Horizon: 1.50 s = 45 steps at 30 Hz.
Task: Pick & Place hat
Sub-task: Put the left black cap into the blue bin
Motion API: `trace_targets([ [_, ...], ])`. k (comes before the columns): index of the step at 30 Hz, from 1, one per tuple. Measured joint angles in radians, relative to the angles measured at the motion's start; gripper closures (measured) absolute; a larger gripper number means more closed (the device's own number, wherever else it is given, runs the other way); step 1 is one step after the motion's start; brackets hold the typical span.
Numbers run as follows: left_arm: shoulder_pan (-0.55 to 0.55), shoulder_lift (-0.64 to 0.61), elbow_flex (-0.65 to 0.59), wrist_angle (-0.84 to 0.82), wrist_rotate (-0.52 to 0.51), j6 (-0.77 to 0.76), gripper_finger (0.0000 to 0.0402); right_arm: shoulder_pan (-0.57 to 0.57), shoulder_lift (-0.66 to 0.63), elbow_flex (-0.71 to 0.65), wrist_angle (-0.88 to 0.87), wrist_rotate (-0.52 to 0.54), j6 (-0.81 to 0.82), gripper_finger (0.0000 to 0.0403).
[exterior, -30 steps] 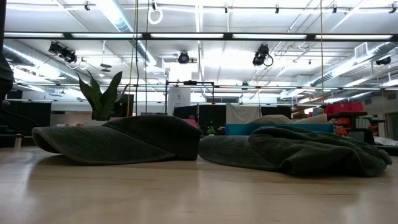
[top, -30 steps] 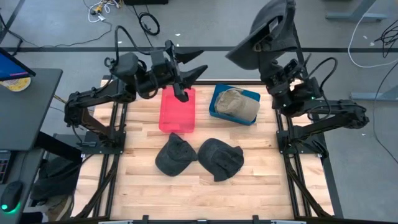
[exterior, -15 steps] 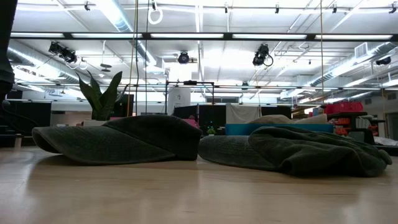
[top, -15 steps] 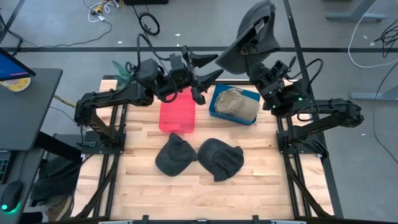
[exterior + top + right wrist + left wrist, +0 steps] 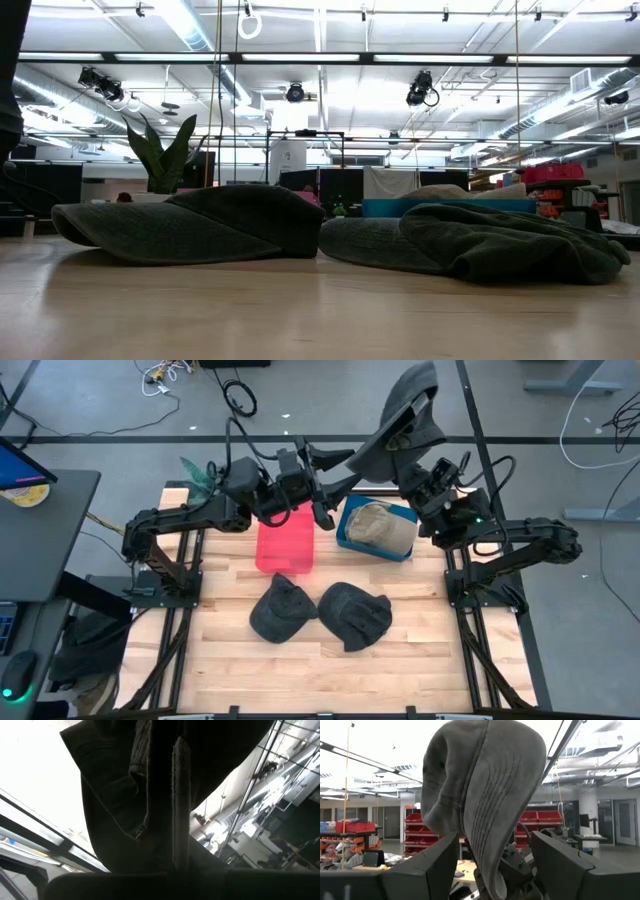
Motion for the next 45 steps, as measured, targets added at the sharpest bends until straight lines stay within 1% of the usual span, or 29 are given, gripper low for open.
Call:
trace_targets([
  [5,0.0,-0.001,0.0,0.021,0.0,0.0,0.0175,0.0,0.011,0.0,0.002,-0.017,0.026,0.0401],
  [11,0.0,-0.001,0.0,0.015,0.0,0.0,0.0233,0.0,0.016,0.0,0.006,-0.025,0.06,0.0401],
  [15,0.0,-0.001,0.0,0.013,0.001,0.0,0.0283,0.0,0.016,0.0,0.005,-0.039,0.074,0.0401],
  [21,0.002,-0.001,0.0,0.011,-0.018,0.007,0.0377,0.0,0.015,0.0,0.015,-0.043,0.074,0.0399],
  [22,0.002,-0.001,0.0,0.011,-0.018,0.008,0.0386,0.0,0.014,0.0,0.015,-0.043,0.079,0.0394],
  [24,0.002,-0.001,0.0,0.009,-0.026,0.011,0.0388,0.0,0.014,0.0,0.013,-0.045,0.101,0.0377],
  [27,0.002,-0.002,0.0,0.007,-0.03,0.036,0.0387,0.001,0.014,0.0,0.01,-0.059,0.101,0.0338],
  [31,-0.003,-0.004,-0.001,-0.003,-0.026,0.1,0.0389,0.001,0.014,0.0,0.001,-0.101,0.105,0.0273],
  [39,-0.007,-0.051,-0.001,0.009,-0.072,0.26,0.0389,0.001,0.008,0.0,-0.031,-0.197,0.11,0.0143],
  [42,-0.007,-0.079,-0.001,-0.003,-0.108,0.333,0.0389,0.001,0.008,0.0,-0.086,-0.253,0.128,0.0107],
  [45,-0.007,-0.119,-0.001,-0.037,-0.143,0.412,0.0389,0.001,0.008,0.0,-0.15,-0.312,0.143,0.0086],
])
